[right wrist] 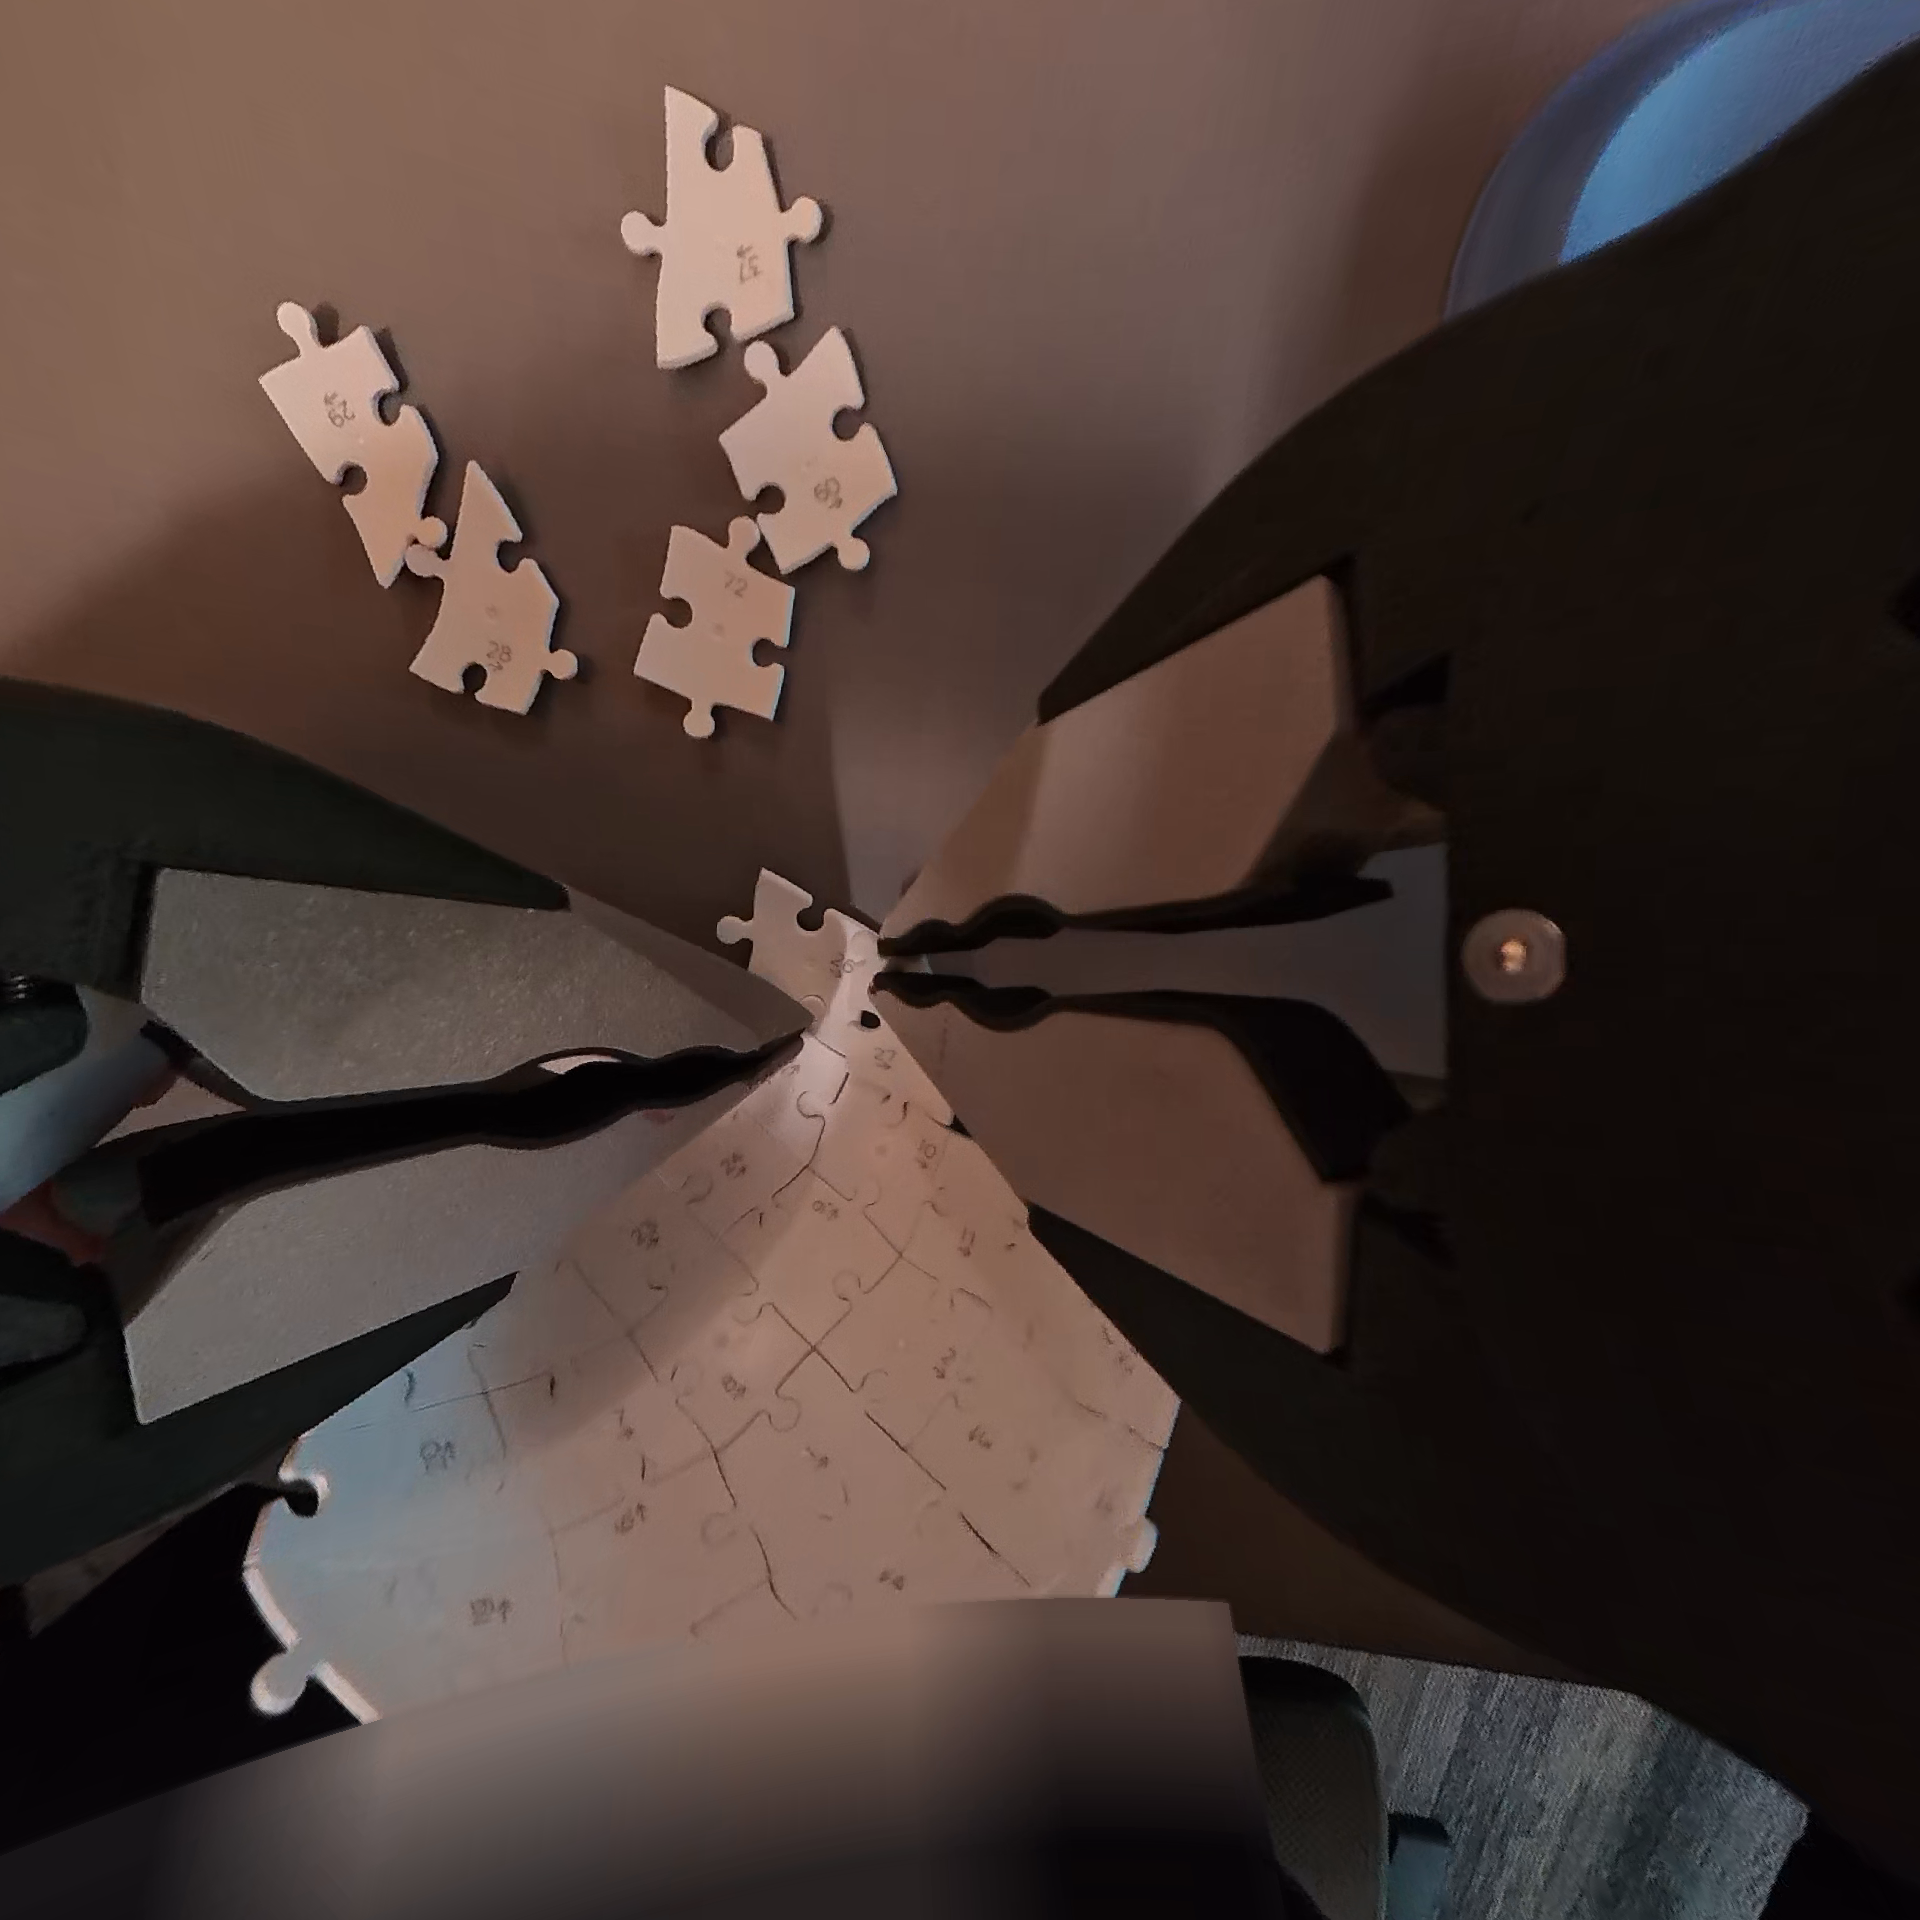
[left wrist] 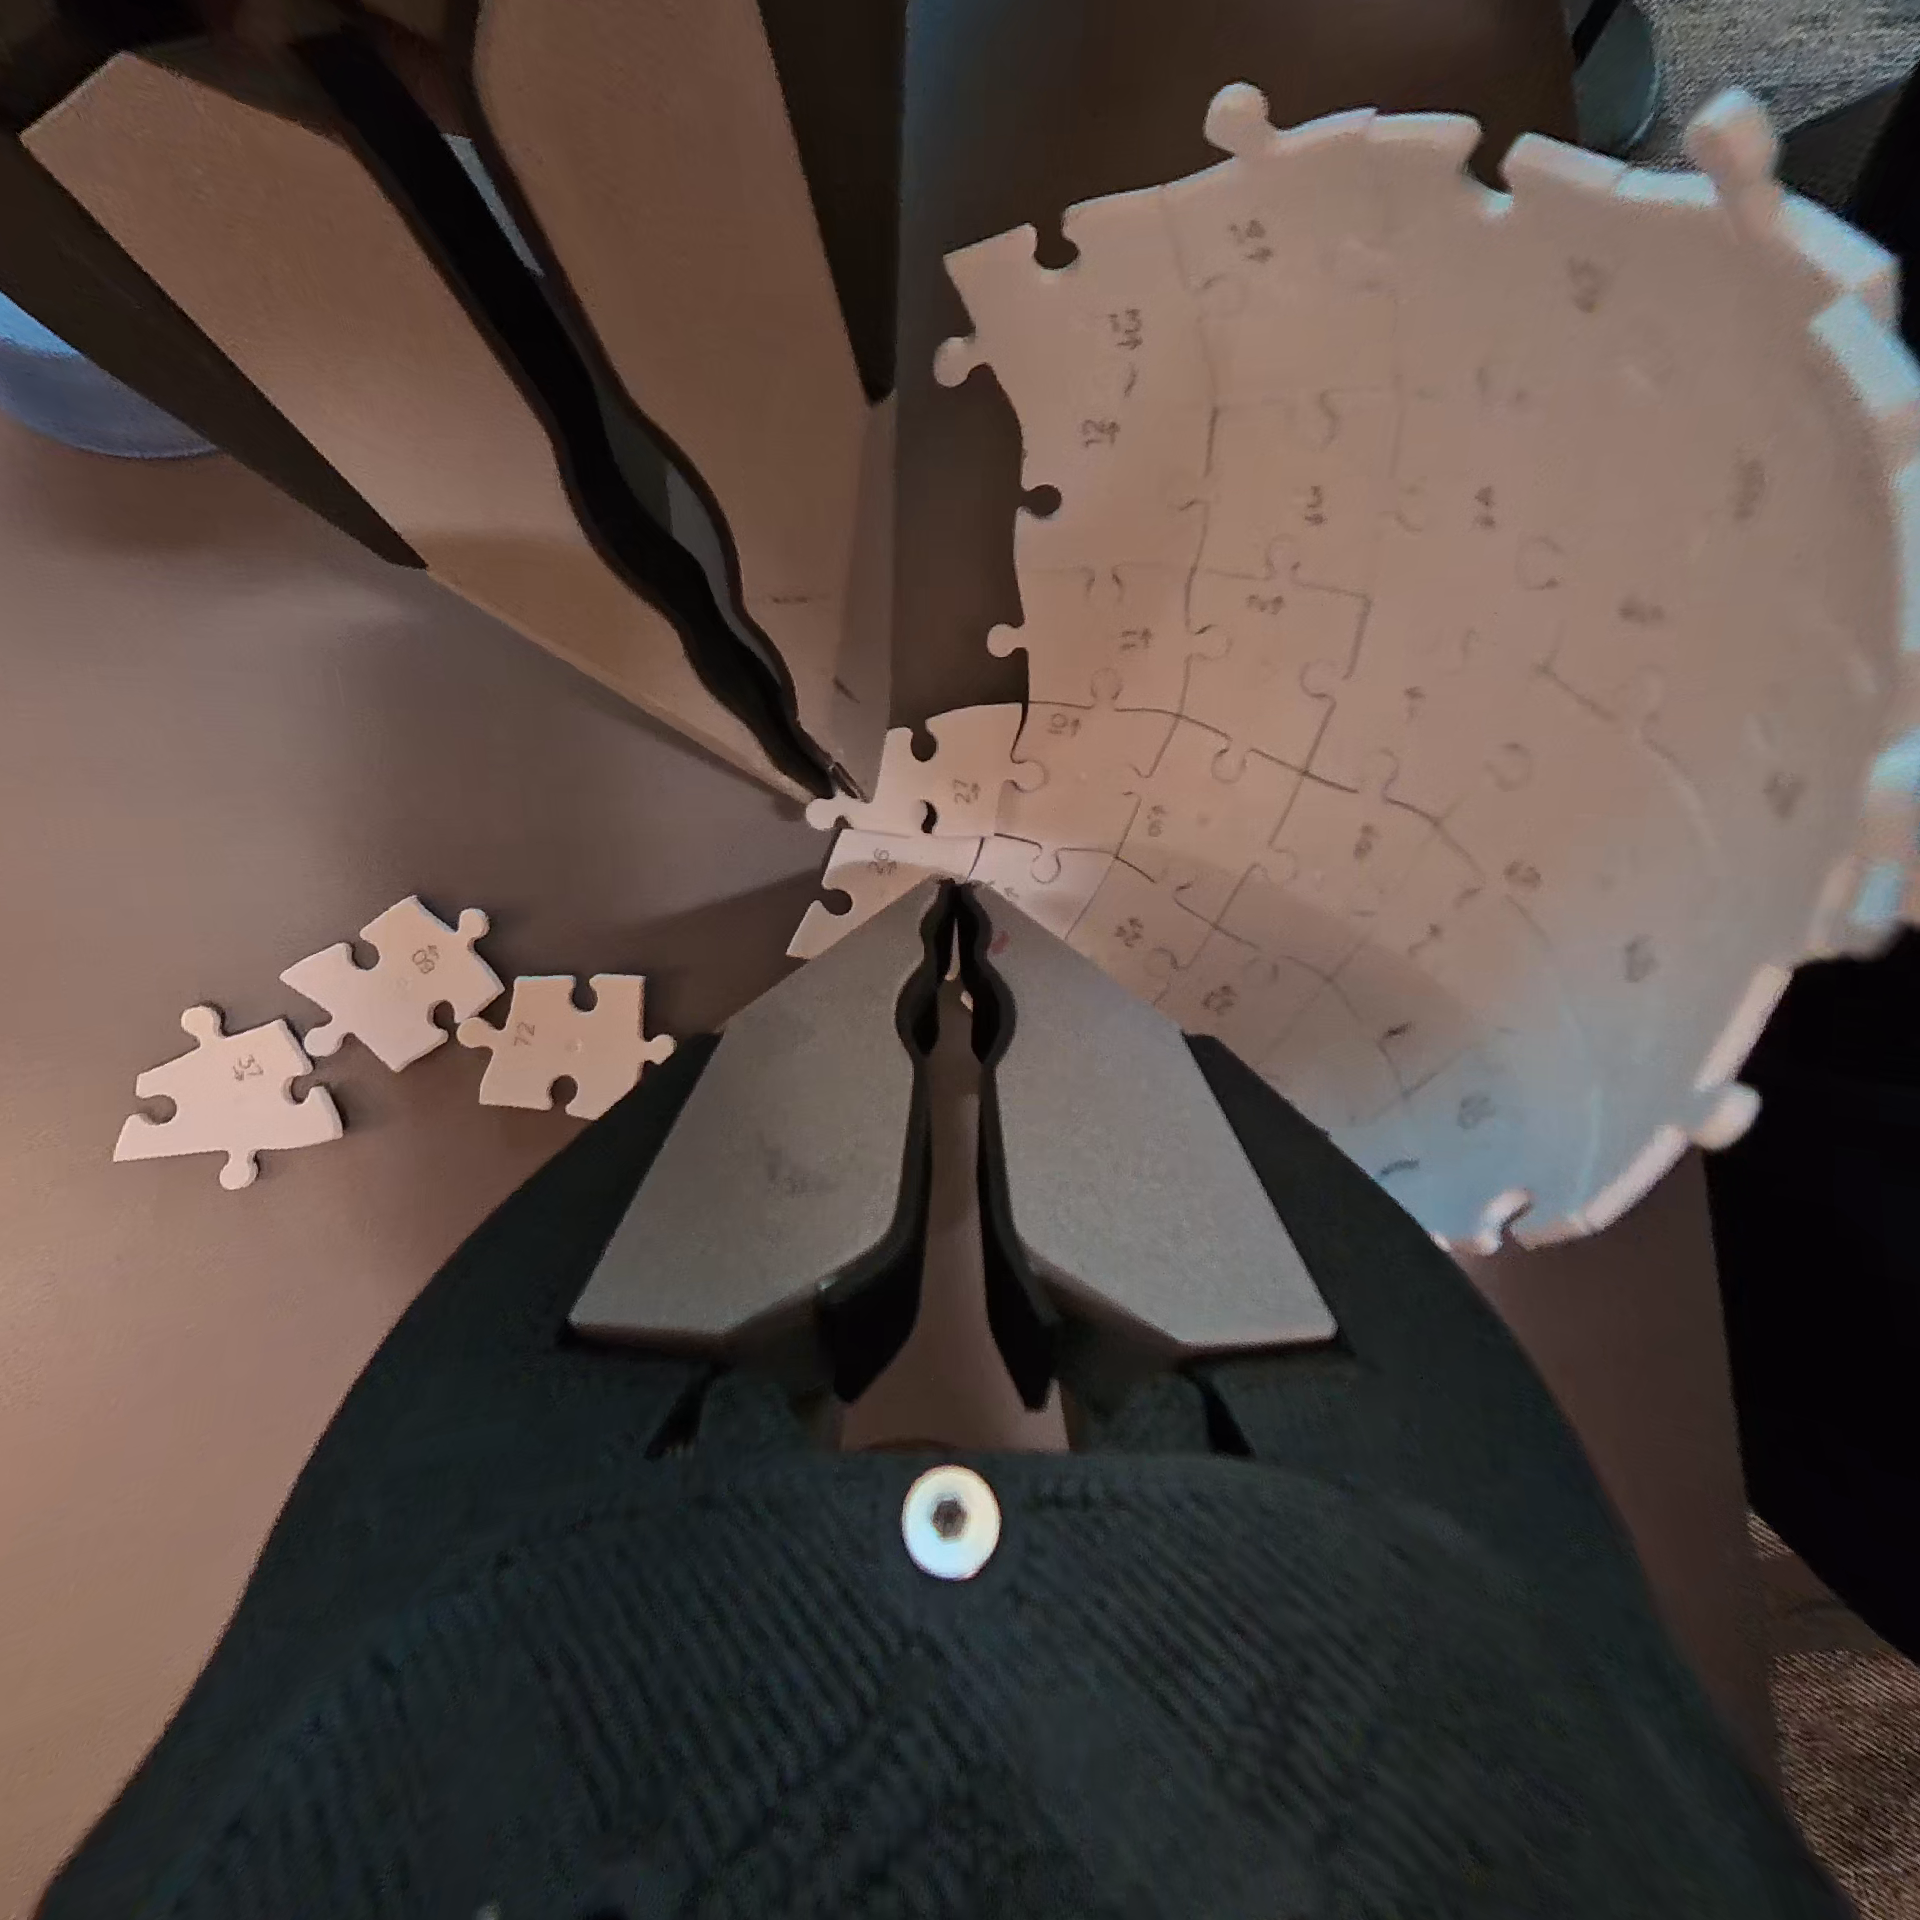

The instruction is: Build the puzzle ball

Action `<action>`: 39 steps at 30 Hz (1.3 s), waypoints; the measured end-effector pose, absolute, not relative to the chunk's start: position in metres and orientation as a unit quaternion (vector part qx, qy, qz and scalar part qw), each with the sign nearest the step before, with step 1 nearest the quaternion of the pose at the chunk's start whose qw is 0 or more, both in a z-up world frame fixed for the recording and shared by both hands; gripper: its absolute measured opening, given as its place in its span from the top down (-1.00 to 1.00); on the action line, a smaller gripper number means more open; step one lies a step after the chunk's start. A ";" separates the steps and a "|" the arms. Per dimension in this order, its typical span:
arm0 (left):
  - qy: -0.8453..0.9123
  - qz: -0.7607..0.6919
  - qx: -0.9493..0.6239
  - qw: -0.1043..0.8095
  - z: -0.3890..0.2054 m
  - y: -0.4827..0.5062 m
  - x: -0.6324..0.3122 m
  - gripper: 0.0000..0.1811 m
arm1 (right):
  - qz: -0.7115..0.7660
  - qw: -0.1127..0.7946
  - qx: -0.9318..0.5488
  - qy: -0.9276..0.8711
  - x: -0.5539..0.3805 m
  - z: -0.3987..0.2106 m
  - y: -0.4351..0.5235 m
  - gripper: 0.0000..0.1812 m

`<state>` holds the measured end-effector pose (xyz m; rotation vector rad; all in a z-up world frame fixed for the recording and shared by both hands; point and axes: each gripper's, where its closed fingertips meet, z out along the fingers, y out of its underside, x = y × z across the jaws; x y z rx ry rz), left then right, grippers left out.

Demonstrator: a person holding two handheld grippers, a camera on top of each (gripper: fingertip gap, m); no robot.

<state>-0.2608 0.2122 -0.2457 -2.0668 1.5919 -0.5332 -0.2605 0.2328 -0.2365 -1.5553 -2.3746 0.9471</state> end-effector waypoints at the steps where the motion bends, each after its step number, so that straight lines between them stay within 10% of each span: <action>1: 0.581 -0.194 -0.754 0.237 -0.246 0.212 -0.261 1.00 | 0.311 0.077 -0.518 -0.793 -0.260 -0.237 0.232 1.00; 39: 0.578 -0.198 -0.757 0.232 -0.245 0.209 -0.258 1.00 | 0.247 0.131 -0.506 -0.816 -0.256 -0.248 0.233 1.00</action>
